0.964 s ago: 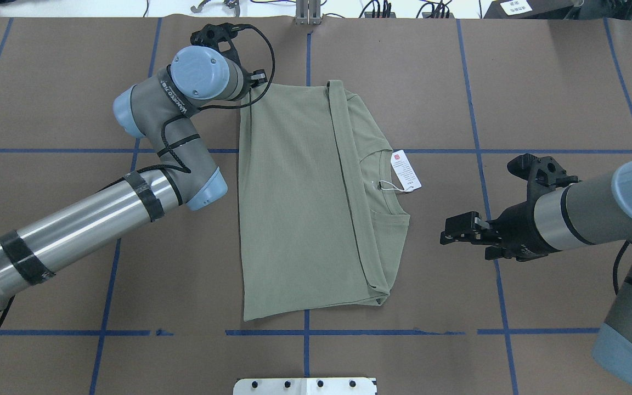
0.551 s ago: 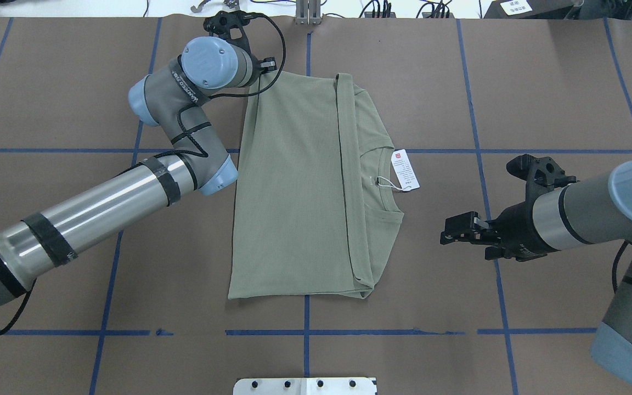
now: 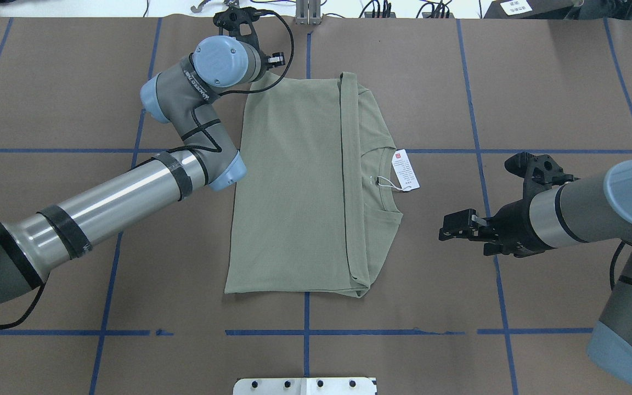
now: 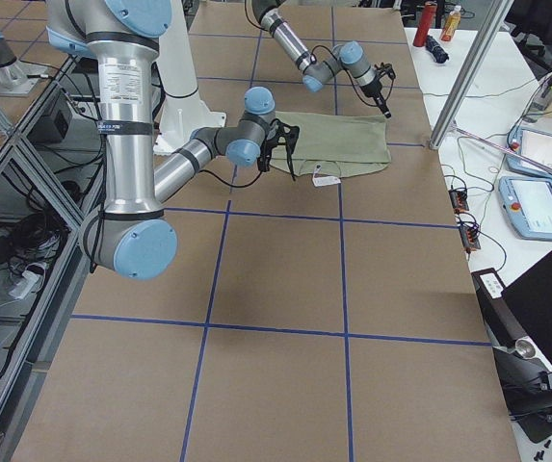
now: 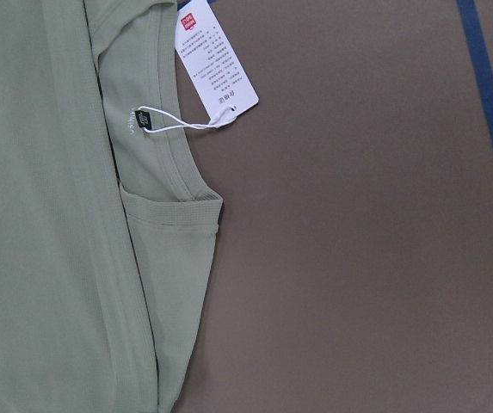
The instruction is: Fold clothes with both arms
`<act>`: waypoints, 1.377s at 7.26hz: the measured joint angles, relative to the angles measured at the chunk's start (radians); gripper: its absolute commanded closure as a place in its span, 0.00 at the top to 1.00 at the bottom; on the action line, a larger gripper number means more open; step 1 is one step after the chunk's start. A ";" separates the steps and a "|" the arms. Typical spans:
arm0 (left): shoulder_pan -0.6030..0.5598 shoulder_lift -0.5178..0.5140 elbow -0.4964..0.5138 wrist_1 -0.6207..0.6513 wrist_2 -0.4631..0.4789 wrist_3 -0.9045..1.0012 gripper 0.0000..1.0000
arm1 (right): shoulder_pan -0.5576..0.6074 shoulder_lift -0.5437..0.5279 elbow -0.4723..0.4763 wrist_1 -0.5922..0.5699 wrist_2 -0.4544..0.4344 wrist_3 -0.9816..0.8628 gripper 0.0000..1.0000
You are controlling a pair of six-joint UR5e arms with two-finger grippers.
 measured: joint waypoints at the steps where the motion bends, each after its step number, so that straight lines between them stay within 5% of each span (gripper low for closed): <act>1: -0.026 0.036 -0.055 0.032 -0.065 0.028 1.00 | 0.002 0.006 -0.005 -0.004 -0.006 -0.028 1.00; 3: -0.050 0.189 -0.316 0.175 -0.148 0.094 1.00 | 0.014 0.057 -0.047 -0.037 -0.025 -0.089 1.00; 7: -0.049 0.420 -0.746 0.394 -0.193 0.146 1.00 | -0.075 0.376 -0.124 -0.463 -0.180 -0.318 1.00; 10: -0.027 0.530 -1.050 0.598 -0.238 0.131 1.00 | -0.167 0.552 -0.245 -0.586 -0.252 -0.430 1.00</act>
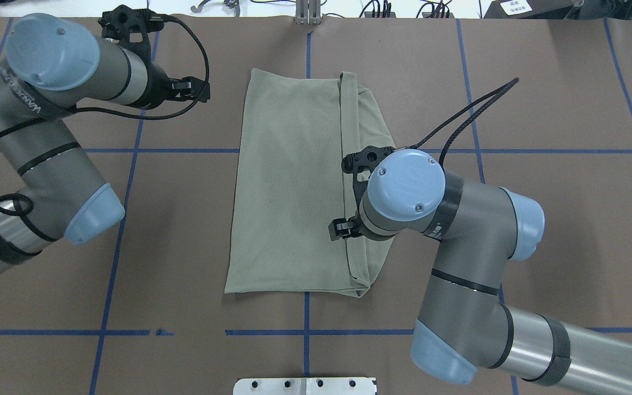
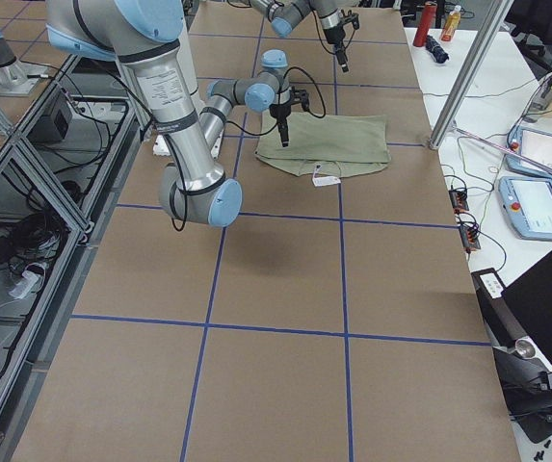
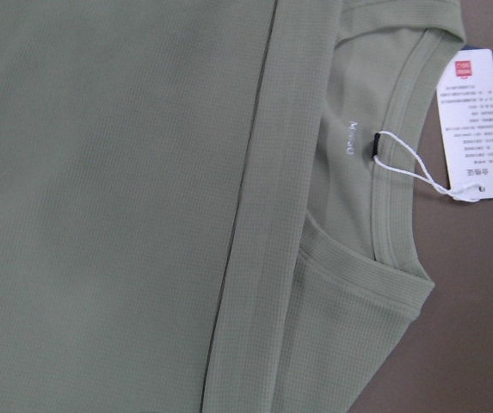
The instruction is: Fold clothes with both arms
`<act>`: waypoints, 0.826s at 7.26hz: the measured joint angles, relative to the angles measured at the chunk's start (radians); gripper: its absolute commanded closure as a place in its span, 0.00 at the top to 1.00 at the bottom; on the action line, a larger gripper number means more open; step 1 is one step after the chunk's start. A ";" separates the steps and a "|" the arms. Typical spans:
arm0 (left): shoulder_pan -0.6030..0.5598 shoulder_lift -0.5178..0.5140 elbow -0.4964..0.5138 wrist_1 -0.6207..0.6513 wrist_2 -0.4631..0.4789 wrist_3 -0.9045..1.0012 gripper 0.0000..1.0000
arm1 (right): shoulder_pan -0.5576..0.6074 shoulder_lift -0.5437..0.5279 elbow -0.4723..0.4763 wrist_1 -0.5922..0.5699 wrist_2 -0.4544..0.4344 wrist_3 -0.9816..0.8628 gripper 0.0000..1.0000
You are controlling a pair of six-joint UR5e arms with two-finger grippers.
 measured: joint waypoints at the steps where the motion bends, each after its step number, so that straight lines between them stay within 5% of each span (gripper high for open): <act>1: 0.021 0.012 -0.038 0.026 -0.002 -0.018 1.00 | -0.020 0.017 -0.013 -0.042 -0.005 -0.050 1.00; 6: 0.058 0.018 -0.057 0.042 -0.003 -0.061 1.00 | -0.104 0.071 -0.114 -0.087 -0.084 -0.097 1.00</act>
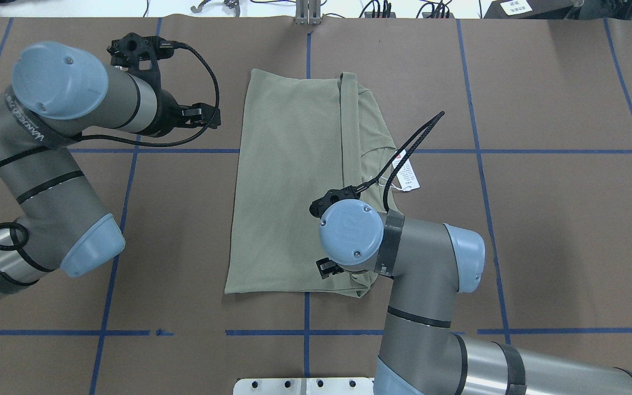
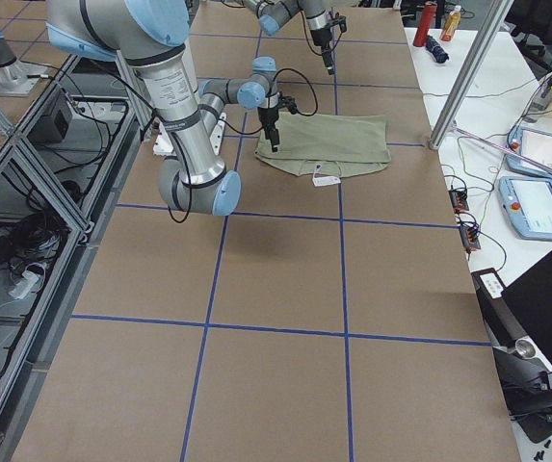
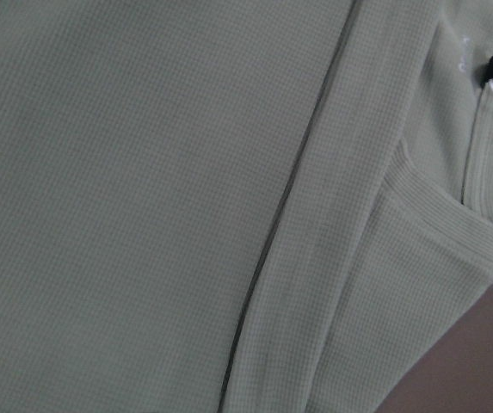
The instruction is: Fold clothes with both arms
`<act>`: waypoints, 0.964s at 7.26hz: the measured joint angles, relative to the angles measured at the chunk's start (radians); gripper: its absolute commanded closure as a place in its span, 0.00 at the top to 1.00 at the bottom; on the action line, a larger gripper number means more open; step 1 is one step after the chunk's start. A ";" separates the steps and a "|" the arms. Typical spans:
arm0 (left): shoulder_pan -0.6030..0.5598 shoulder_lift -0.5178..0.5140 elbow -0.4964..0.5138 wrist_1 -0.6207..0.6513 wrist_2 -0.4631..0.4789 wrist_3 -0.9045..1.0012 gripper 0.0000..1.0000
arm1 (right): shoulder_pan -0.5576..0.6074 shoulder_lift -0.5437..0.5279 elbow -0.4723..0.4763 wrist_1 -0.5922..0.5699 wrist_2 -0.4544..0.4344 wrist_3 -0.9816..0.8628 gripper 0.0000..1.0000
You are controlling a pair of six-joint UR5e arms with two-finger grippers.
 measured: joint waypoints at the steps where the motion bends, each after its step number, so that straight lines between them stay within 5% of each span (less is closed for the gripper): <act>1: 0.004 0.000 0.000 0.000 0.000 -0.007 1.00 | -0.003 0.012 -0.022 -0.001 -0.003 -0.001 1.00; 7: 0.017 0.000 0.005 -0.001 0.000 -0.012 1.00 | -0.008 -0.004 -0.039 -0.049 -0.002 -0.003 1.00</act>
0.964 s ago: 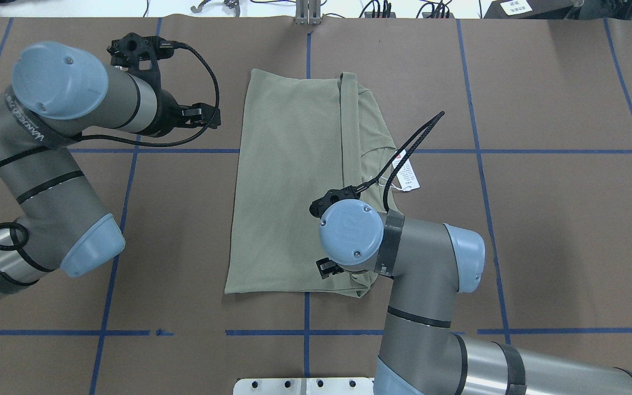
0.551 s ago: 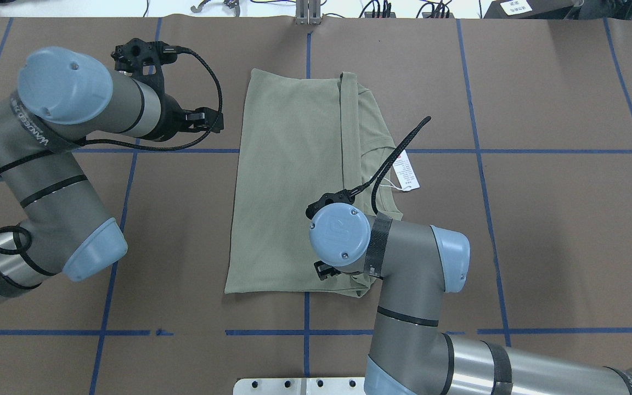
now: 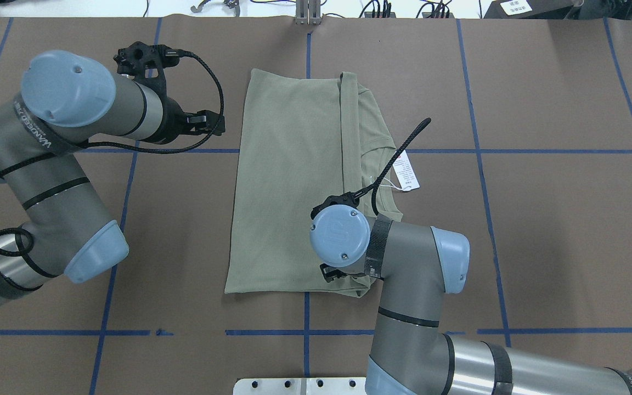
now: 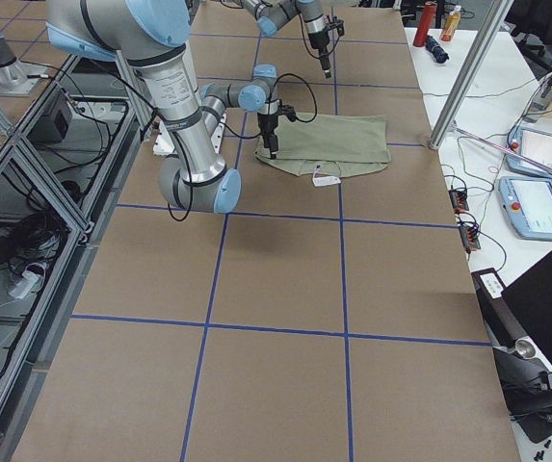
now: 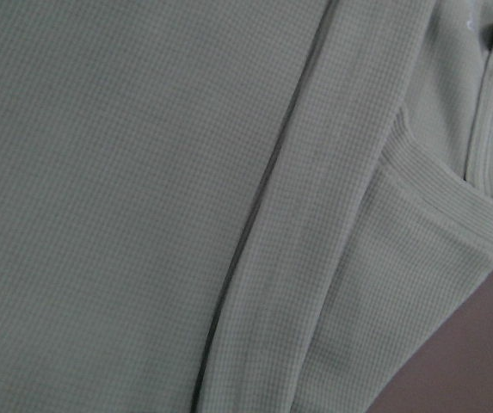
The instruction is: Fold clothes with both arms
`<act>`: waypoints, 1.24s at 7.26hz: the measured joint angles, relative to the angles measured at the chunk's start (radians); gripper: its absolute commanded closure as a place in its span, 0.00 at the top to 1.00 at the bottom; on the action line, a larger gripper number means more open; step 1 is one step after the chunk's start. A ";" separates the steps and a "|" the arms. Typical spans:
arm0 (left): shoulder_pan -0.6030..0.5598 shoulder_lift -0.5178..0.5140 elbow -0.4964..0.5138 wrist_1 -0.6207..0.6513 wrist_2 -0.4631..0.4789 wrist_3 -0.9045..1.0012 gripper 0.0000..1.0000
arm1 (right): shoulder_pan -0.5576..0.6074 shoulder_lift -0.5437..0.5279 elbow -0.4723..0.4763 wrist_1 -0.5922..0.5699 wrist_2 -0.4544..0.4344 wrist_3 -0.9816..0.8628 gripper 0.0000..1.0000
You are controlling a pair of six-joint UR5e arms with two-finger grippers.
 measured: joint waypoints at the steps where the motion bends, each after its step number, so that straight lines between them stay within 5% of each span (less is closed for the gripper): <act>1: 0.000 0.000 0.000 0.000 0.000 0.000 1.00 | 0.000 -0.007 0.000 -0.001 0.000 0.000 1.00; 9: 0.004 0.002 0.012 -0.006 0.000 0.001 1.00 | 0.008 -0.042 0.033 0.084 0.001 0.002 0.96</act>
